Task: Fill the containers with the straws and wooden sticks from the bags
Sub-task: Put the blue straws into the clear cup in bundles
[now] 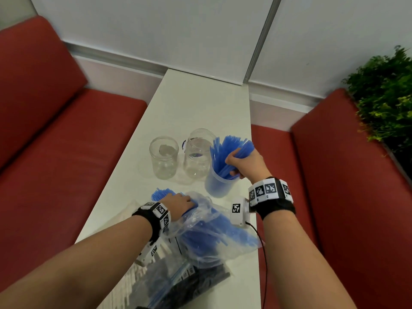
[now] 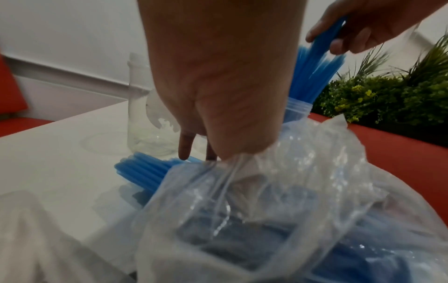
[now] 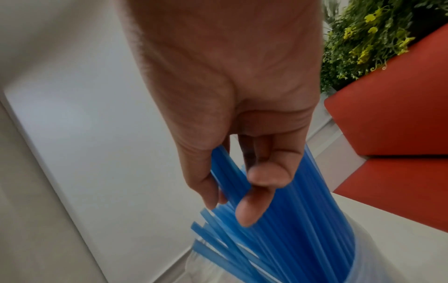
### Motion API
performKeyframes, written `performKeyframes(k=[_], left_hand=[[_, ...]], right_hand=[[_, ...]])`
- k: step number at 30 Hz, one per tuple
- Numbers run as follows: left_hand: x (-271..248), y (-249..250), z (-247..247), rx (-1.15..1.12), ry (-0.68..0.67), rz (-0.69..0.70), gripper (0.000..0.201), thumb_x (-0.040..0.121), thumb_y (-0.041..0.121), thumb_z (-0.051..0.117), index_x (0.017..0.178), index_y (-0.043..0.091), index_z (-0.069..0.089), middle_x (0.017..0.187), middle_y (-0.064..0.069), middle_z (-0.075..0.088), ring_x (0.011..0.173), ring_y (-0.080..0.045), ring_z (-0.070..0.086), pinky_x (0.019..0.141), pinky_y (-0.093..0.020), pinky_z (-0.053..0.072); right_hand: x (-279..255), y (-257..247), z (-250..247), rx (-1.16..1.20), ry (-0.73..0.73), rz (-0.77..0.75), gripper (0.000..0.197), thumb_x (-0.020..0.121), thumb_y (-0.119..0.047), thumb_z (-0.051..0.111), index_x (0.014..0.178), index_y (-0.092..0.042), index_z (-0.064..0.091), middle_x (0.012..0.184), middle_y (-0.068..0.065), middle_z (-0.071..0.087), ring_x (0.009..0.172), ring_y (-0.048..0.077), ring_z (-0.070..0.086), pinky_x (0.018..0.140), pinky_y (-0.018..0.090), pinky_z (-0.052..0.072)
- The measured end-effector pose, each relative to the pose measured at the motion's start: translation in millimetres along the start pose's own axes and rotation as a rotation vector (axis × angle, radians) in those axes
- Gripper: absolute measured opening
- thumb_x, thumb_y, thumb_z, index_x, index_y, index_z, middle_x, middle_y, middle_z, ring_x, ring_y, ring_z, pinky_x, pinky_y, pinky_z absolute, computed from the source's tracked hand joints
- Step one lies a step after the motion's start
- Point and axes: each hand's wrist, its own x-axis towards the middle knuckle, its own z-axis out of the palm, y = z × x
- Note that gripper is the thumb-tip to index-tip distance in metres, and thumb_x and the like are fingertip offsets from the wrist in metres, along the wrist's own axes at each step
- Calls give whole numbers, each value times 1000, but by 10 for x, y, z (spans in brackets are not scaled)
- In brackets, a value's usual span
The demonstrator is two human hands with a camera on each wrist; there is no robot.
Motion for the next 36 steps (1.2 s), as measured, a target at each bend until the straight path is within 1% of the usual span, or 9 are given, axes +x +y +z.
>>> performKeyframes(k=[7,12,15,17,20,23,27,32,36], left_hand=[[60,69,-204,173,-76,-23,24,98,22,42,113,20,61,116,-3,62,111,-26,56,99,-43,34],[8,91,-294,175,-91,-23,25,99,15,41,110,14,63,109,-6,65,100,-27,63,91,-39,48],[-30,112,-339,156,-84,-53,26,100,12,40,112,9,63,109,-9,65,97,-29,65,82,-39,52],[-59,140,-374,159,-79,-79,26,100,12,40,112,9,63,109,-8,66,98,-28,65,79,-38,50],[-121,168,-430,139,-54,-113,27,102,17,39,114,11,63,113,-6,65,102,-27,64,83,-38,50],[-195,204,-505,135,-32,-131,29,102,17,37,121,11,59,121,-7,62,109,-29,61,89,-39,48],[-303,303,-672,181,-92,-169,32,103,19,36,124,11,59,126,-6,61,115,-28,59,92,-40,45],[-483,422,-969,195,-158,-262,28,101,16,41,118,10,63,123,-4,63,112,-26,60,83,-36,41],[-628,524,-1195,262,-107,-332,27,102,16,42,121,13,61,126,-2,61,117,-23,57,96,-38,42]], right_hand=[[63,-237,-241,-40,77,-178,24,77,-24,84,97,-22,70,82,4,65,63,15,58,61,28,52],[5,-279,-107,-269,396,-347,31,94,-40,63,122,-26,62,120,5,62,110,24,57,88,35,47],[-71,-186,245,-473,365,-441,53,105,-46,42,153,-22,38,161,9,32,151,31,21,124,48,14],[-86,-25,451,-689,211,-367,61,107,-51,29,161,-23,19,170,4,8,156,31,-4,125,53,-6],[-70,177,529,-772,116,-276,68,106,-55,23,162,-21,10,171,2,0,155,30,-13,123,56,-9],[-70,176,453,-717,191,-360,68,105,-56,25,162,-23,10,170,3,2,155,32,-12,123,57,-10],[-160,103,395,-955,-10,-318,67,105,-57,28,162,-30,5,170,0,-4,155,33,-14,120,62,-11],[-486,-61,409,-373,317,-571,53,99,-11,45,152,-12,40,158,13,37,151,30,25,124,50,16],[-776,21,694,-279,-196,-372,55,93,-5,56,145,-19,49,144,5,57,128,21,55,113,40,41]])
